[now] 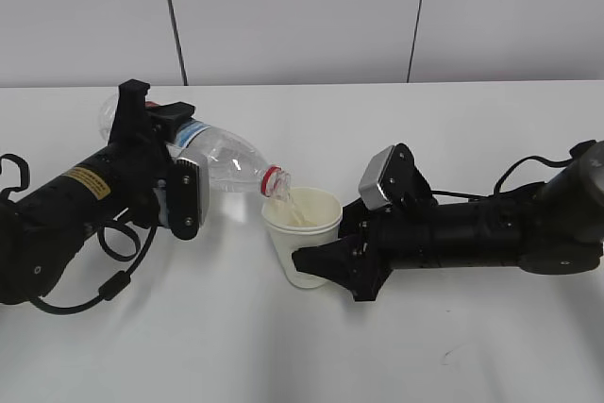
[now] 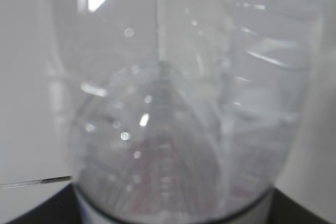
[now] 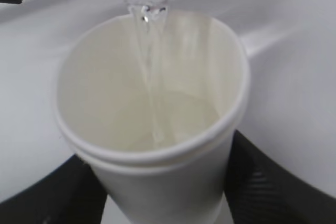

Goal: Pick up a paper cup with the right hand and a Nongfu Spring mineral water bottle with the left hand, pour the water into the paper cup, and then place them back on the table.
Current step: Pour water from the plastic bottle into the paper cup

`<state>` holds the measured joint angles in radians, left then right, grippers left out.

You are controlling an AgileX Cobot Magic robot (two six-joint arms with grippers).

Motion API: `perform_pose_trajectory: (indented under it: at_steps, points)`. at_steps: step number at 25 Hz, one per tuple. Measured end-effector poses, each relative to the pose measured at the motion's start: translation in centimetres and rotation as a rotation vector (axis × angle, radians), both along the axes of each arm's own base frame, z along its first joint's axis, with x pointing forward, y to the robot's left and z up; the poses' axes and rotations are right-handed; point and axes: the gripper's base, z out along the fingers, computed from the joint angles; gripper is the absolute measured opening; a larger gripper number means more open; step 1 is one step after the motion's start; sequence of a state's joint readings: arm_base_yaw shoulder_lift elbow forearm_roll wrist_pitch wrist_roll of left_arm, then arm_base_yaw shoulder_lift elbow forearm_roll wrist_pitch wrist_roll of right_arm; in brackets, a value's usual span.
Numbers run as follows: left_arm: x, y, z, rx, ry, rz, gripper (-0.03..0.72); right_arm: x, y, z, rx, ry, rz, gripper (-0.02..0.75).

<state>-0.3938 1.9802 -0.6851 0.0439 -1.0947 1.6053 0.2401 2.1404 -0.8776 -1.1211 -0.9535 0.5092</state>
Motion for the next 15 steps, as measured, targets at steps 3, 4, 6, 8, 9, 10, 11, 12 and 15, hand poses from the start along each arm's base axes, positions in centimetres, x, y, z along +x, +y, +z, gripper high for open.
perform_pose_trajectory:
  at_steps: [3, 4, 6, 8, 9, 10, 11, 12, 15]
  points:
    - [0.00, 0.00, 0.00, 0.000, 0.000, 0.000, 0.344, 0.00, 0.00, 0.00, 0.000, 0.000, 0.000, 0.461]
    - [0.00, 0.00, 0.00, 0.000, 0.000, 0.000, 0.344, 0.00, -0.01, -0.01, -0.002, 0.000, 0.000, 0.461]
    - [0.00, 0.00, 0.00, 0.000, 0.000, 0.000, 0.344, 0.00, -0.01, -0.01, -0.002, 0.000, 0.000, 0.461]
    - [0.00, 0.00, 0.01, 0.000, -0.001, 0.000, 0.344, 0.00, -0.01, -0.01, -0.002, 0.000, 0.000, 0.461]
    - [0.00, 0.00, 0.01, 0.000, -0.001, 0.000, 0.344, -0.01, 0.00, -0.02, -0.002, 0.000, 0.001, 0.461]
    - [0.00, 0.00, 0.01, 0.000, -0.001, 0.000, 0.344, -0.01, 0.00, -0.02, -0.002, 0.000, 0.001, 0.461]
    - [0.00, 0.00, 0.01, 0.000, -0.001, 0.000, 0.344, -0.01, 0.00, -0.02, -0.002, 0.000, 0.001, 0.461]
    - [0.00, 0.00, 0.01, 0.000, -0.001, 0.000, 0.344, -0.01, 0.00, -0.02, -0.002, 0.000, 0.001, 0.461]
    - [0.00, 0.00, 0.01, 0.000, -0.001, 0.000, 0.344, -0.02, 0.00, -0.02, -0.003, 0.000, 0.003, 0.461]
